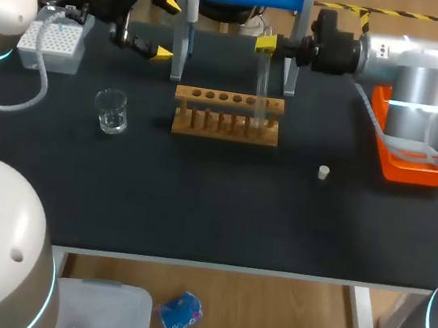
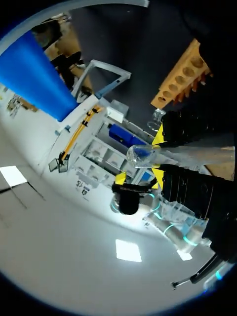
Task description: Invert the test tube, pick up the pipette, mount the tip to pipette, aspirate from beaker and dispense into the tube, eject the tip, return the pipette, and cap with the stopper.
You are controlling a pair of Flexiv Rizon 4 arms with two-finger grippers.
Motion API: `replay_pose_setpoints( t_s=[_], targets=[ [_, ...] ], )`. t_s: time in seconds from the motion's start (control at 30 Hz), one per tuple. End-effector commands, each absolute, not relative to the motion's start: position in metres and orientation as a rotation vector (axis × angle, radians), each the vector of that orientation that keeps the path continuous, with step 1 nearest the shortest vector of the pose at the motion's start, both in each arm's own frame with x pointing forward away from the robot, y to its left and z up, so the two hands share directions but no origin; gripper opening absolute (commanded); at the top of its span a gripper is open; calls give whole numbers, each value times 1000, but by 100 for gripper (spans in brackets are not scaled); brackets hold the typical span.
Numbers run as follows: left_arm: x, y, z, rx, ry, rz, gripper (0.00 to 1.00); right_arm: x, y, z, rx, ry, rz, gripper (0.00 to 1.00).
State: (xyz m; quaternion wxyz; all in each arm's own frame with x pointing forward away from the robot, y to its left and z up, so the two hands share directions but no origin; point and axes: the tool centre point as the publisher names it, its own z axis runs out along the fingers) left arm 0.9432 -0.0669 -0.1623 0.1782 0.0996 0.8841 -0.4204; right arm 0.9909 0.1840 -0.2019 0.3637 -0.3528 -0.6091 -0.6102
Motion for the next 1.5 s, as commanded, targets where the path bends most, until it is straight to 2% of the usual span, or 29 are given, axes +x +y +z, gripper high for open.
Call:
replay_pose_setpoints(
  t_s=[0.03, 0.53, 0.63, 1.0, 1.5],
  targets=[
    [917, -81, -170, 447, 2229, -918, 100, 994, 186, -194, -1424, -771, -736, 0],
    [917, -81, -170, 447, 2229, -918, 100, 994, 187, -192, -1425, -851, -793, 0],
    [925, -83, -173, 685, 1978, -649, 100, 994, 186, -193, -1415, -841, -789, 0],
    [920, -91, -153, 687, 1462, -806, 100, 990, 187, -197, -1316, -842, -829, 0],
    [917, -110, -145, 626, 1330, -1019, 100, 986, 188, -206, -1172, -1099, -1110, 0]
  ],
)
